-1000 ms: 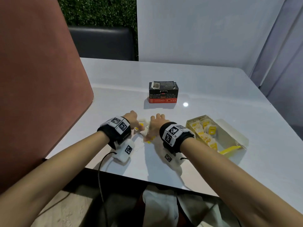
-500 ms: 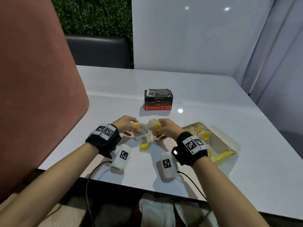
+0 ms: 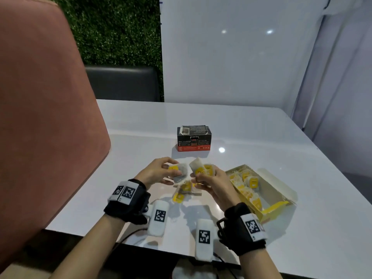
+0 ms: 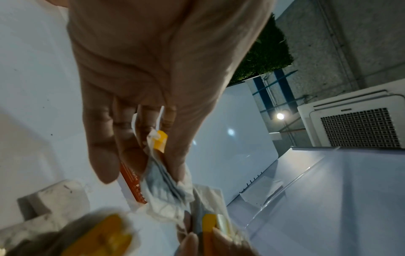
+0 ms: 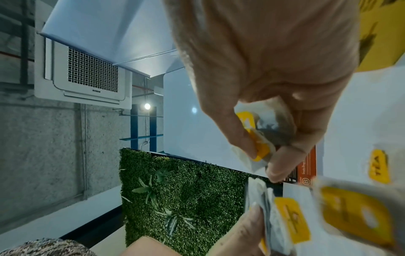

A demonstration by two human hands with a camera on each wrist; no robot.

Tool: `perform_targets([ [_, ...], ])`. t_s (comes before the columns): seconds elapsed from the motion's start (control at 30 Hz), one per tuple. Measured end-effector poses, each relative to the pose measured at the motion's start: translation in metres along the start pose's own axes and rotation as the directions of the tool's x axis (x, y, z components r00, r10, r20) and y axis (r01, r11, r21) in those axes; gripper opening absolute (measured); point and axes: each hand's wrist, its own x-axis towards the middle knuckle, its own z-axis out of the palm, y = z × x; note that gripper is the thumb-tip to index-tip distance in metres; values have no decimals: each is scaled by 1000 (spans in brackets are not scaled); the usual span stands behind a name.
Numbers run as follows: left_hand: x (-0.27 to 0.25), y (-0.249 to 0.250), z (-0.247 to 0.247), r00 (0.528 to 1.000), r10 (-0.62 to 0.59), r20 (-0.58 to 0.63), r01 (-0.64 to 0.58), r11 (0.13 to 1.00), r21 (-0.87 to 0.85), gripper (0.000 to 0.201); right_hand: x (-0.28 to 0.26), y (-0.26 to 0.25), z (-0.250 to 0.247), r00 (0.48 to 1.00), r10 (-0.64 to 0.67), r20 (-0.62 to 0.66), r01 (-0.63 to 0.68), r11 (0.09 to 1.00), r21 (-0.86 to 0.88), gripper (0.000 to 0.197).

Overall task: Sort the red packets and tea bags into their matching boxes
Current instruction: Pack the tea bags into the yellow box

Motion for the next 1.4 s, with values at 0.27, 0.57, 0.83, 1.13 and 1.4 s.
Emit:
perform_targets([
  [0.27, -7, 5, 12, 999, 41, 22, -41, 999, 10, 35, -4, 13, 11, 1000, -30, -1, 30, 1000, -9, 20],
  [0.57, -8, 22, 22, 989, 135, 67, -137, 990, 38, 24, -2, 5, 8, 982, -158, -103, 154, 987, -45, 34],
  [0.83, -14, 20, 27, 983, 185, -4, -185, 977, -104, 26, 3, -4, 18, 978, -137, -160, 172, 958, 229, 29],
  [1.13, -7, 17, 33, 956, 174, -236, -180, 984, -2, 47, 1, -2, 12, 983, -3, -186, 85, 898, 431, 29],
  [1.4, -10, 21, 23, 941, 262, -213, -203, 943, 265, 11, 5, -31, 5, 988, -47, -146, 120, 829, 547, 17],
])
